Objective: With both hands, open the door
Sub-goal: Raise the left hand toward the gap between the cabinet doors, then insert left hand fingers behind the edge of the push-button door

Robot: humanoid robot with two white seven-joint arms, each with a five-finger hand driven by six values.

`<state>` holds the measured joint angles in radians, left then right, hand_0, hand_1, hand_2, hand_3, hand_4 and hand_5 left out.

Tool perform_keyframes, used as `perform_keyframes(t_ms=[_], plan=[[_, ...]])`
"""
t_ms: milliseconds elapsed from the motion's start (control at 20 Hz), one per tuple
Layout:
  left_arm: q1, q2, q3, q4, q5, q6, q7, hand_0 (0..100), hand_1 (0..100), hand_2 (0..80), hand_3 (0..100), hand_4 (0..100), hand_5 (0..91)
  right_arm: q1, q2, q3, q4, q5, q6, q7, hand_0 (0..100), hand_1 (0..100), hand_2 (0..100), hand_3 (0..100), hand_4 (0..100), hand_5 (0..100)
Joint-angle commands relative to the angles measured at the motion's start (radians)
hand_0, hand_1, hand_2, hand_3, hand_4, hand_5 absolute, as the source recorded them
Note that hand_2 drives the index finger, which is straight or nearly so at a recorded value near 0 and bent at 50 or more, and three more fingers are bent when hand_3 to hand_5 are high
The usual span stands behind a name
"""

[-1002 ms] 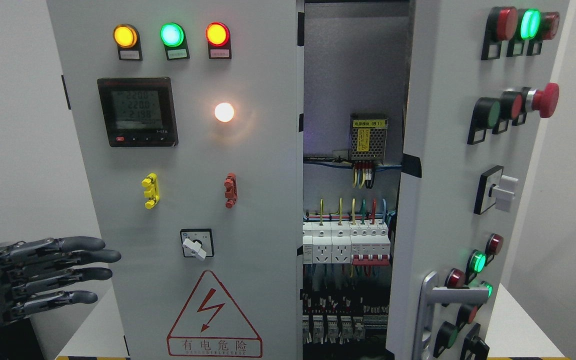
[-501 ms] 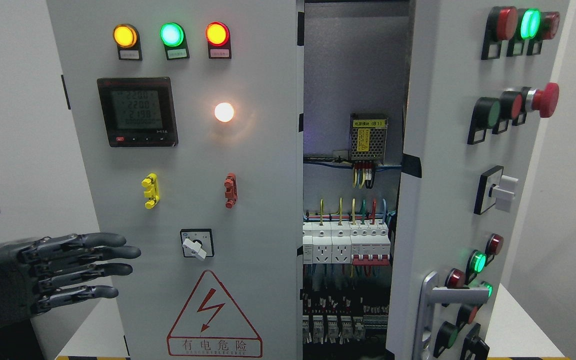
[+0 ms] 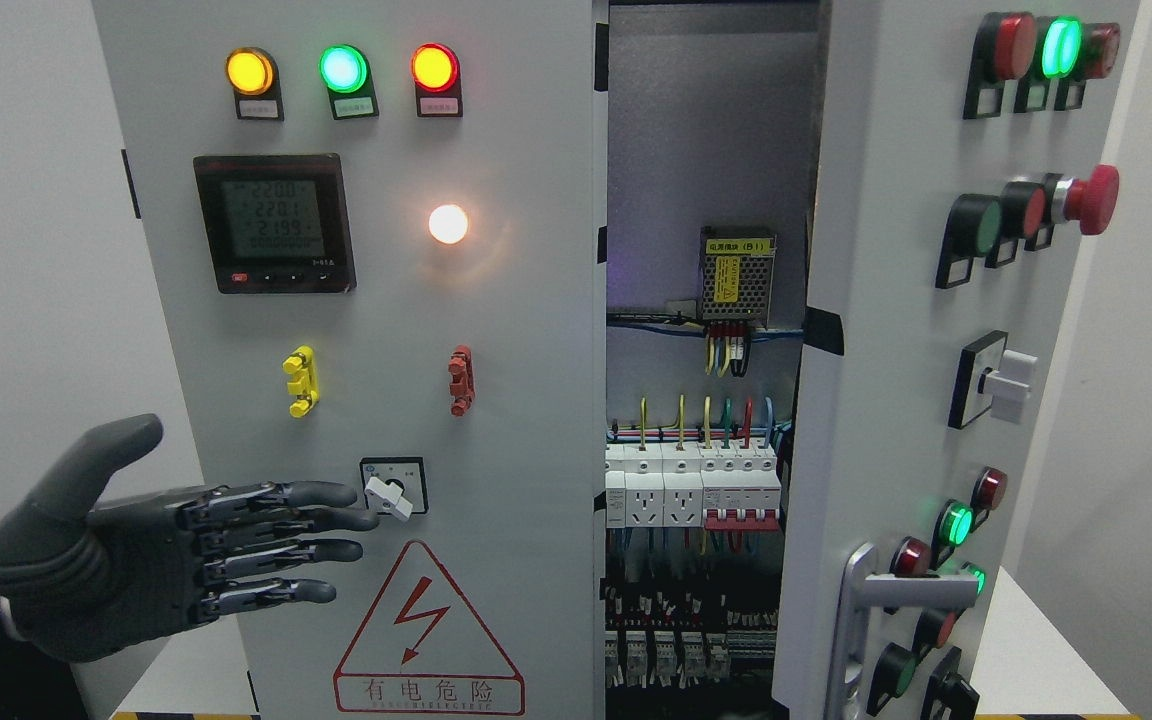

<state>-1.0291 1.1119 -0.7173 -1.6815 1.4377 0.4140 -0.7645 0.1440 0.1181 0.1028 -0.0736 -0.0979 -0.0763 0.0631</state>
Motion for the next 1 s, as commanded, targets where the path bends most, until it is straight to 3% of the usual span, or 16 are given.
perform_keyframes(t_ms=[0,451,801,952], plan=[[-0.103,-0.283,-0.097,0.135,-0.045,0.035,-0.004,0,0,0.0,0,3,0.0,0.0,0.0,0.0,0.0,0.0,0.0,0.0,0,0,0,0,0,0],[-0.163,-0.402,-0.113,0.134,-0.033,0.014,0.002,0,0,0.0,0,3,0.0,0.0,0.0,0.0,0.0,0.001,0.0,0.0,0,0,0,0,0,0],[-0.189,-0.506,-0.148,0.137,-0.026,-0.041,0.096,0,0,0.0,0,3,0.0,0.0,0.0,0.0,0.0,0.0,0.0,0.0,0,0,0,0,0,0],[-0.204,-0.558,-0.148,0.144,0.006,-0.04,0.109,0,0,0.0,0,3,0.0,0.0,0.0,0.0,0.0,0.0,0.0,0.0,0,0,0,0,0,0]])
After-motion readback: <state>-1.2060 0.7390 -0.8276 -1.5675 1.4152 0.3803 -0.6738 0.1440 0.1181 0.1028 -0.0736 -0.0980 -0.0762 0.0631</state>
